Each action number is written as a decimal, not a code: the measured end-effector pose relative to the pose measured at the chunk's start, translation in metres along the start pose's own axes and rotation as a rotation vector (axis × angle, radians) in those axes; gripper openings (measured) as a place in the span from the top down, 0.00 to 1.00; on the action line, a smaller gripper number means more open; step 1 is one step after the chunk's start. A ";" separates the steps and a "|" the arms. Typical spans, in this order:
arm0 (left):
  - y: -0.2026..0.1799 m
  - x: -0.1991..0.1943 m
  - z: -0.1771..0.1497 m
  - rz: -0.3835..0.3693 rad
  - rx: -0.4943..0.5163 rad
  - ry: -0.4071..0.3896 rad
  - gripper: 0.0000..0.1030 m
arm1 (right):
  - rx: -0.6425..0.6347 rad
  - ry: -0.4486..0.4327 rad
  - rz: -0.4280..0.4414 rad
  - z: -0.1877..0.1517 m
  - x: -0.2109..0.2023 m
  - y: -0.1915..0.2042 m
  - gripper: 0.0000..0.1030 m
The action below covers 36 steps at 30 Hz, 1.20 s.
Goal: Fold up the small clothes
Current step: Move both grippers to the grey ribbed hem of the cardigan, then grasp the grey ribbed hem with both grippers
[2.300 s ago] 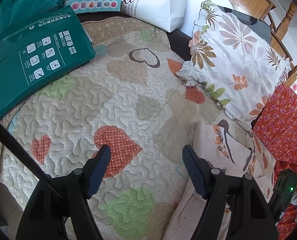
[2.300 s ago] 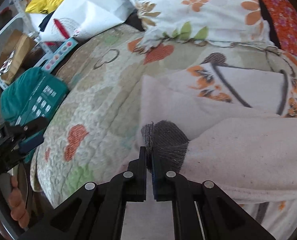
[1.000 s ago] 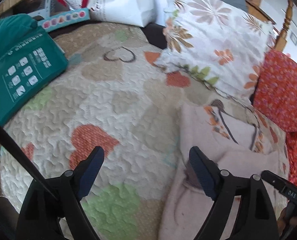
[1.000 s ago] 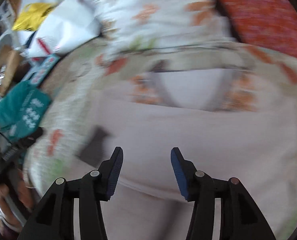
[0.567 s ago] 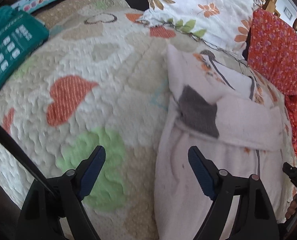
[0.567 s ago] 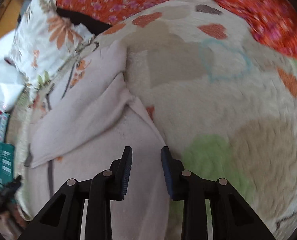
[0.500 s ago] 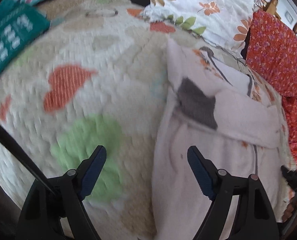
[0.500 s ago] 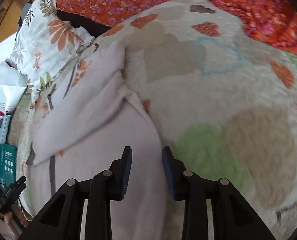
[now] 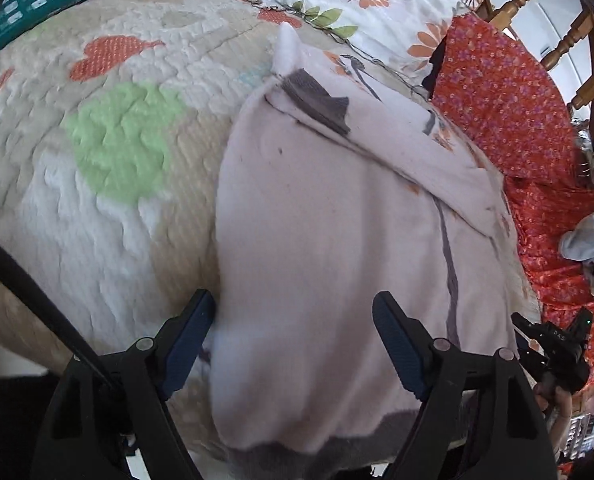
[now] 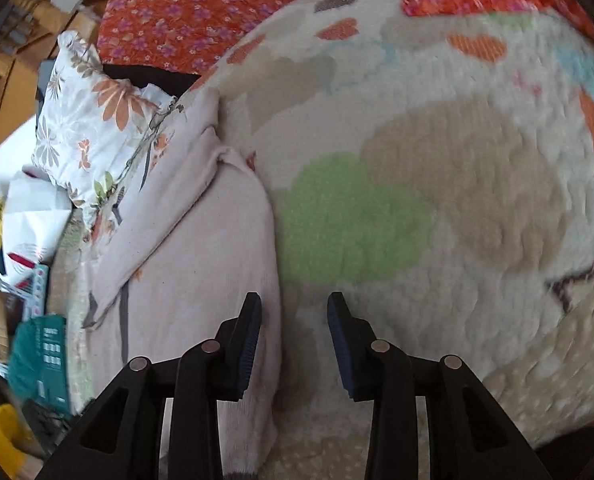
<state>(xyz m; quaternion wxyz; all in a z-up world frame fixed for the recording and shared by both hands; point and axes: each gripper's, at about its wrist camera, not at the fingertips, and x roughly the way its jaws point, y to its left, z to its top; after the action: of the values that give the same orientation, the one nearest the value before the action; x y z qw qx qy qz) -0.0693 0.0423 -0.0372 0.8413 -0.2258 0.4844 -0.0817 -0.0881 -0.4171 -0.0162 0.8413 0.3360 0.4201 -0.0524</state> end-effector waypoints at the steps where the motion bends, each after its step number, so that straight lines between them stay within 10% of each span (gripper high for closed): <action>1: -0.002 0.000 -0.002 -0.006 0.002 0.004 0.23 | -0.006 0.005 0.022 -0.003 -0.002 0.002 0.61; 6: 0.008 -0.002 -0.025 -0.083 -0.071 0.062 0.36 | 0.068 0.147 0.259 -0.030 0.014 0.000 0.60; 20: 0.036 0.004 -0.074 -0.095 -0.203 0.178 0.39 | -0.004 0.139 0.243 -0.069 -0.001 0.010 0.61; 28: 0.021 0.007 -0.081 -0.050 -0.114 0.188 0.37 | -0.032 0.130 0.173 -0.085 -0.007 0.013 0.57; 31: 0.016 0.005 -0.081 -0.012 -0.064 0.196 0.77 | -0.113 0.132 0.137 -0.094 -0.005 0.023 0.93; 36: 0.028 -0.010 -0.075 -0.086 -0.114 0.143 0.87 | -0.103 0.074 0.043 -0.094 -0.035 0.004 0.95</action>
<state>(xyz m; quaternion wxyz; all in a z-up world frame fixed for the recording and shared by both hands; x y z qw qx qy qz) -0.1408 0.0477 -0.0748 0.7860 -0.2873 0.5371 -0.1061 -0.1722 -0.3640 -0.0278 0.8424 0.3030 0.4456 -0.0002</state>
